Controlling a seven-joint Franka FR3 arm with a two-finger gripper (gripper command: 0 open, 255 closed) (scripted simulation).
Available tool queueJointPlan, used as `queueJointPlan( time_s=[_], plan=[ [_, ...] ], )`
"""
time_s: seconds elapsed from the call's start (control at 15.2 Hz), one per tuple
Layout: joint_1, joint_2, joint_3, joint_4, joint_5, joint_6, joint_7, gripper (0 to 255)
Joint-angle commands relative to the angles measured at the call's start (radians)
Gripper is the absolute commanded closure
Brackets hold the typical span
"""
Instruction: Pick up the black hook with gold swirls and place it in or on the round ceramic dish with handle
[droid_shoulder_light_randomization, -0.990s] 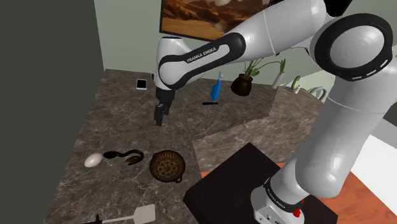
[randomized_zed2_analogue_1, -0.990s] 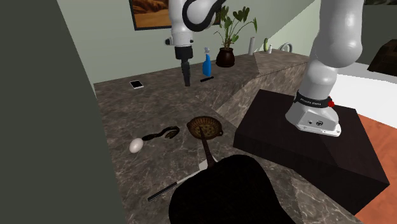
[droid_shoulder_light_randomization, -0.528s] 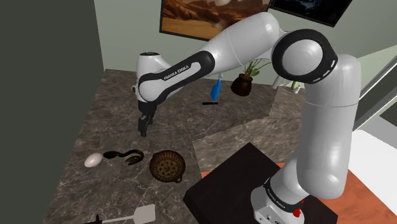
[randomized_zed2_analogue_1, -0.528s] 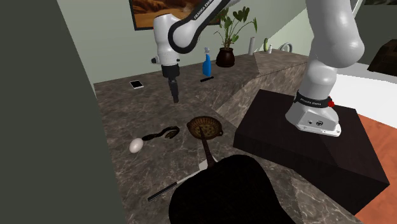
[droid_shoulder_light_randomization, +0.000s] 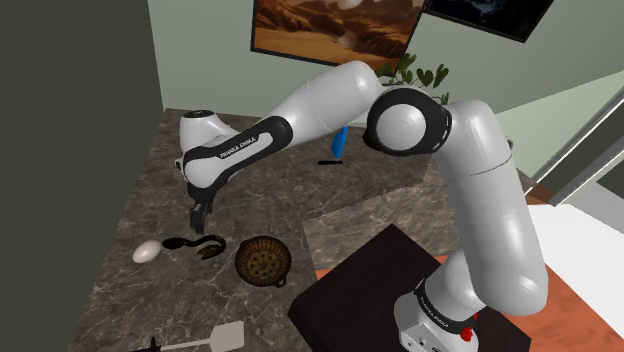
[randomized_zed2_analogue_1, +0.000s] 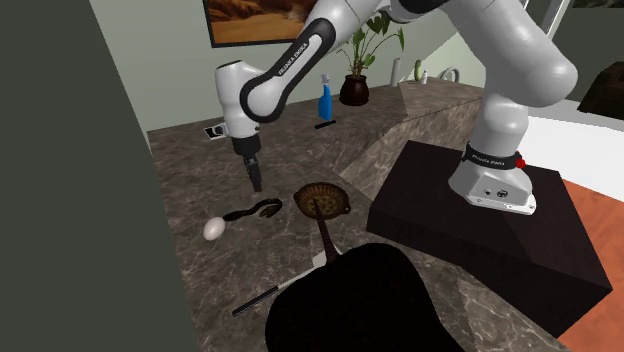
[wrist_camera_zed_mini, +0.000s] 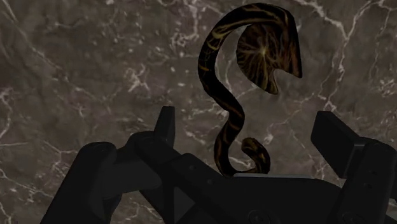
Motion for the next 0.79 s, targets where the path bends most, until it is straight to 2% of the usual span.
queueJointPlan(
  time_s=[0.0,0.13,0.2,0.73],
  plan=[
    [0.024,0.076,0.000,0.089,-0.014,-0.014,-0.012,0],
    [0.051,0.160,-0.001,0.191,-0.027,-0.035,-0.026,0],
    [0.055,0.173,-0.001,0.206,-0.028,-0.039,-0.028,0],
    [0.067,0.244,-0.010,0.226,-0.036,0.014,-0.025,0]
  ],
)
